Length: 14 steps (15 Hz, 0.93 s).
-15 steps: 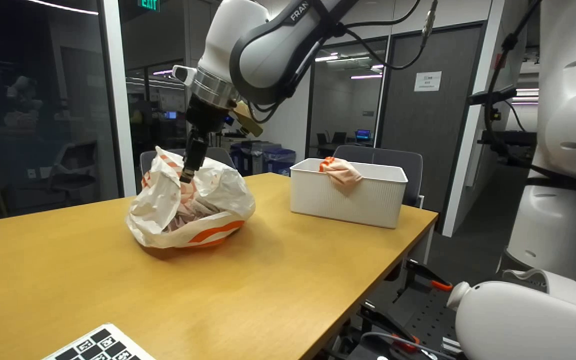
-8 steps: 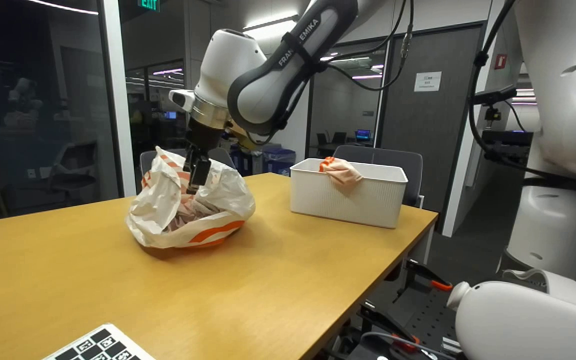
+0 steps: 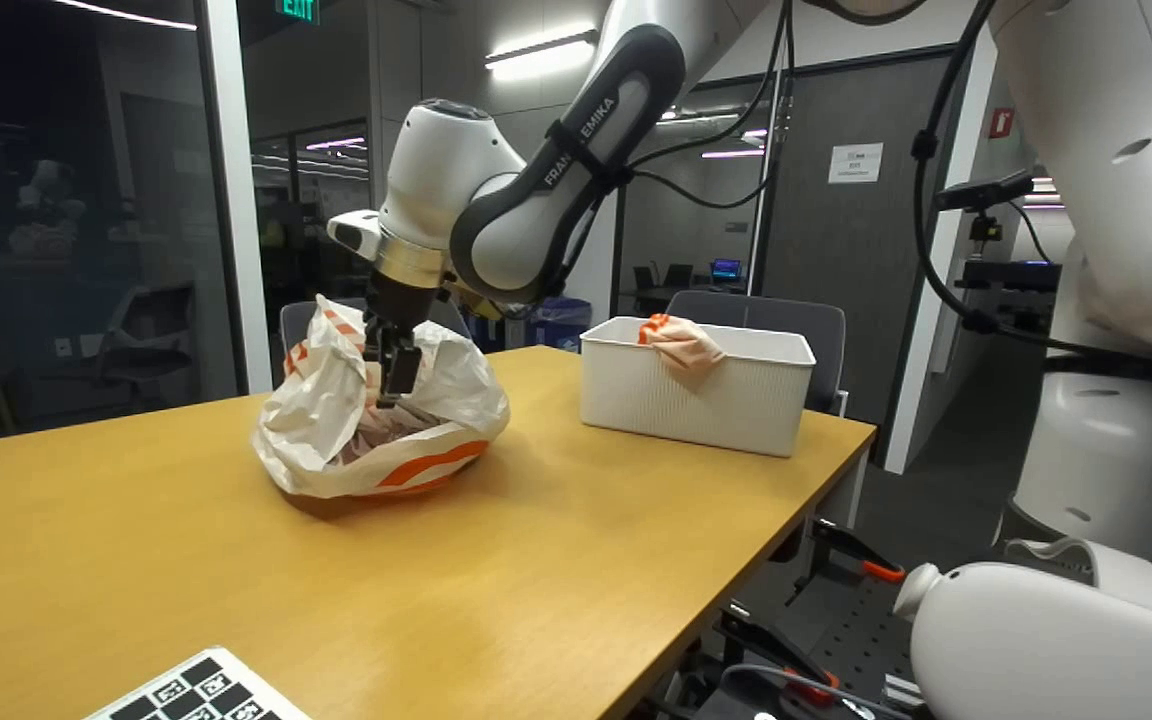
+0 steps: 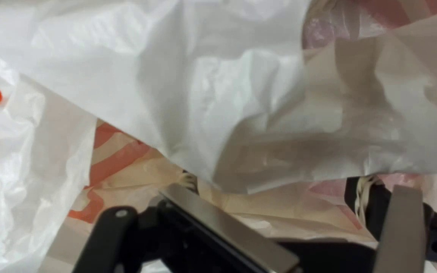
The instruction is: Move the items, which are in the plastic, to the laundry basket
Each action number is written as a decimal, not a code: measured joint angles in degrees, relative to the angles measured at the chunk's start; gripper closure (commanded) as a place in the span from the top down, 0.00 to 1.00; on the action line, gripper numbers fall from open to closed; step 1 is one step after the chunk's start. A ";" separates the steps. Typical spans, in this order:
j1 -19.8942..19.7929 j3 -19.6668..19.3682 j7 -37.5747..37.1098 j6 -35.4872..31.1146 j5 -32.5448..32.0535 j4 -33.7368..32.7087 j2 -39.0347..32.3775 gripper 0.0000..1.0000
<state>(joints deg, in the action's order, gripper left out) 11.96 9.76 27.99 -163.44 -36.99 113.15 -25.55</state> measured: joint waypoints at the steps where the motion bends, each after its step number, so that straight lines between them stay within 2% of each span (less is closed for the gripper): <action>1: 0.58 0.01 0.00 0.00 -0.05 -0.32 -0.47 1.00; 4: 2.41 -0.43 -0.16 0.06 -1.08 -1.10 -1.50 1.00; 9: 4.85 -5.53 -2.38 0.09 -6.30 -3.03 -2.87 1.00; 14: 6.49 -11.73 -7.76 0.74 -11.12 -4.74 -2.91 1.00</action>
<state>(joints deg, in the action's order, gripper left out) 18.45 -1.97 20.23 -162.70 -48.11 108.41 -28.46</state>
